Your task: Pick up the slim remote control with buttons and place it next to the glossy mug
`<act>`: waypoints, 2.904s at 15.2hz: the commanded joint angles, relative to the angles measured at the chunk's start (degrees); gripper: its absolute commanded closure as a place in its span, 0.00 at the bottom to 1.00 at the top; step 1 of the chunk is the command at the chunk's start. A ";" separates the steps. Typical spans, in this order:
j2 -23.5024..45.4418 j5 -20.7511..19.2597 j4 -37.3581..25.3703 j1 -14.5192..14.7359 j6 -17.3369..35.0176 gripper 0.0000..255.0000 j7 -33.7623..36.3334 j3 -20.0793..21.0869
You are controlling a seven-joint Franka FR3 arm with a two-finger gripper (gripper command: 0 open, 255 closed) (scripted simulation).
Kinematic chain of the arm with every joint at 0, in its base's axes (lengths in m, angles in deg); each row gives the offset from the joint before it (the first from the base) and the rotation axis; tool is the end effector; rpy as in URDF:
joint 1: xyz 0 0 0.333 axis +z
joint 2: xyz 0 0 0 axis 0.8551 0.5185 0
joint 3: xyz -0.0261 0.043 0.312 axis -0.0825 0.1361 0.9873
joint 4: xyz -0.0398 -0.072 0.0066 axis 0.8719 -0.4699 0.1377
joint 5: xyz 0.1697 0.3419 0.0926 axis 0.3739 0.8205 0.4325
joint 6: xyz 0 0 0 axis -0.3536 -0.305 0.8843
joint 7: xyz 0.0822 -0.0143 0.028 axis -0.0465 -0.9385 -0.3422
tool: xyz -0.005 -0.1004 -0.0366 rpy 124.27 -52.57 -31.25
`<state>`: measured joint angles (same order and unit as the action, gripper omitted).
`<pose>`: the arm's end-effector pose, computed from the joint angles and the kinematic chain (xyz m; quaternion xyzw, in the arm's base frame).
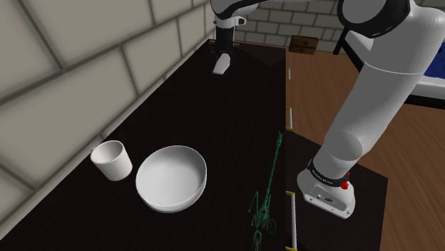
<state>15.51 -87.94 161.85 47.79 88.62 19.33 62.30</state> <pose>0.5894 -0.0900 0.4868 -0.8401 0.5424 -0.0054 0.0012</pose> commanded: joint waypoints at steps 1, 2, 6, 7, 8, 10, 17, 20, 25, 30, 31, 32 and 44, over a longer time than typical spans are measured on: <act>-0.25 0.02 -1.07 -0.02 -1.32 1.00 -0.05 -0.01; -0.33 0.02 -1.52 -0.02 -1.85 1.00 -0.05 -0.01; -1.39 -0.20 -0.17 2.81 -1.59 1.00 5.16 2.31; -1.52 -0.26 -0.01 3.51 -1.57 1.00 6.48 2.90; -1.61 -0.31 0.09 4.21 -1.56 1.00 7.80 3.51; -1.61 -0.45 0.09 5.64 -1.59 1.00 10.45 4.70; 0.12 -1.24 -2.10 10.74 -2.18 1.00 19.86 8.83; 1.70 -1.83 -4.10 13.04 -2.72 1.00 23.92 10.50; 5.46 -3.26 -8.95 17.10 -4.08 1.00 30.65 13.04; 10.70 -5.26 -15.96 21.69 -6.26 1.00 37.19 15.10; 11.94 -5.73 -17.66 22.69 -6.82 1.00 38.45 15.43; 13.24 -6.21 -19.48 23.73 -7.43 1.00 39.69 15.74; 20.10 -8.69 -24.03 28.56 -5.60 1.00 45.26 16.56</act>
<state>35.80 -96.66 136.83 76.44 82.18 64.52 78.85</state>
